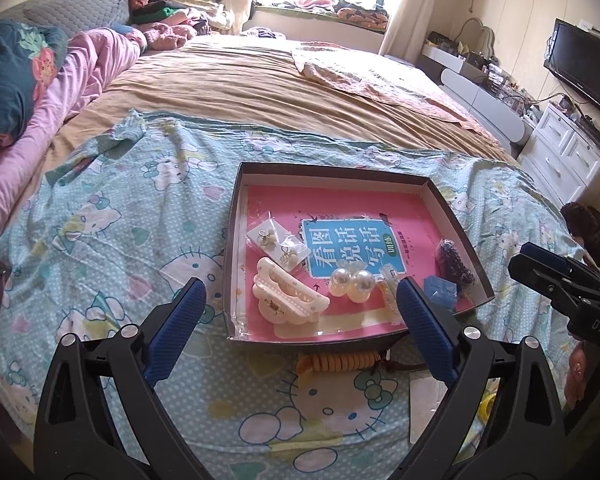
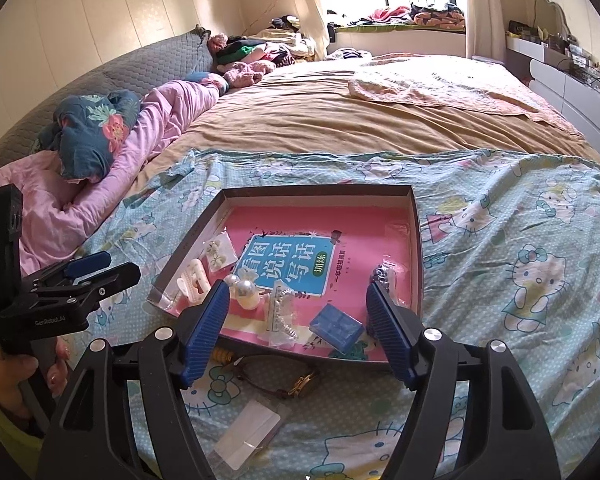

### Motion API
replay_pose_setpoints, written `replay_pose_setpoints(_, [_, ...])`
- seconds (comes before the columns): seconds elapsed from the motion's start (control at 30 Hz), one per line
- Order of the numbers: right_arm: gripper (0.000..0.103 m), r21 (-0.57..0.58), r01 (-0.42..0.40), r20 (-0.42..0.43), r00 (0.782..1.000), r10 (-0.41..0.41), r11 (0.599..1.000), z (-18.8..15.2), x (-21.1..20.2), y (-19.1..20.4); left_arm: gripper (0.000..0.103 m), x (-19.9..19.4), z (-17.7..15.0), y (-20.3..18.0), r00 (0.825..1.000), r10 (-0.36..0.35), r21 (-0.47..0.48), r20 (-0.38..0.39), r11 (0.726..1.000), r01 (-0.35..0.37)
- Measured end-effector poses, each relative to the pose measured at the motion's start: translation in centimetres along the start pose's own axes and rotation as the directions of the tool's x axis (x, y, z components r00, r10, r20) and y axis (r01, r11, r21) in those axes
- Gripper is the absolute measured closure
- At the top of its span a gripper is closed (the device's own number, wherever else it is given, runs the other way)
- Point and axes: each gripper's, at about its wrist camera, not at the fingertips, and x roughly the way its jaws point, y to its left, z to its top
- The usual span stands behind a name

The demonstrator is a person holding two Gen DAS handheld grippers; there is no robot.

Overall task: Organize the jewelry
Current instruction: 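Withdraw both grippers from the tray toward the remaining items on the bed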

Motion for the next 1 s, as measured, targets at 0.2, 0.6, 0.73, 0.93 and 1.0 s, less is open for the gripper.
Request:
replay_pose_setpoints(0.2, [0.032, 0.006, -0.002, 0.010, 1.000, 0.002, 1.000, -0.2, -0.9, 0.0, 0.014, -0.5, -0.5, 0.0, 1.000, 0.003, -0.001, -0.003, 1.000, -0.003])
replay_pose_setpoints(0.6, [0.032, 0.001, -0.011, -0.007, 1.000, 0.011, 1.000, -1.9, -2.0, 0.2, 0.013, -0.7, -2.8, -0.4, 0.999, 0.011, 0.024, -0.037, 1.000, -0.010])
replay_pose_setpoints(0.73, [0.032, 0.010, -0.015, -0.026, 1.000, 0.015, 1.000, -2.8, -1.9, 0.0, 0.013, -0.7, -3.6, -0.5, 0.998, 0.021, 0.035, -0.051, 0.999, -0.020])
replay_pose_setpoints(0.93, [0.032, 0.017, -0.023, -0.067, 0.997, 0.024, 1.000, -4.4, -1.4, 0.0, 0.013, -0.4, -4.8, -0.8, 0.997, 0.027, 0.045, -0.073, 0.999, -0.024])
replay_pose_setpoints(1.0, [0.032, 0.020, -0.022, -0.076, 0.997, 0.024, 1.000, -4.8, -1.2, 0.0, 0.013, -0.3, -5.3, -0.9, 0.996, 0.027, 0.047, -0.081, 0.999, -0.023])
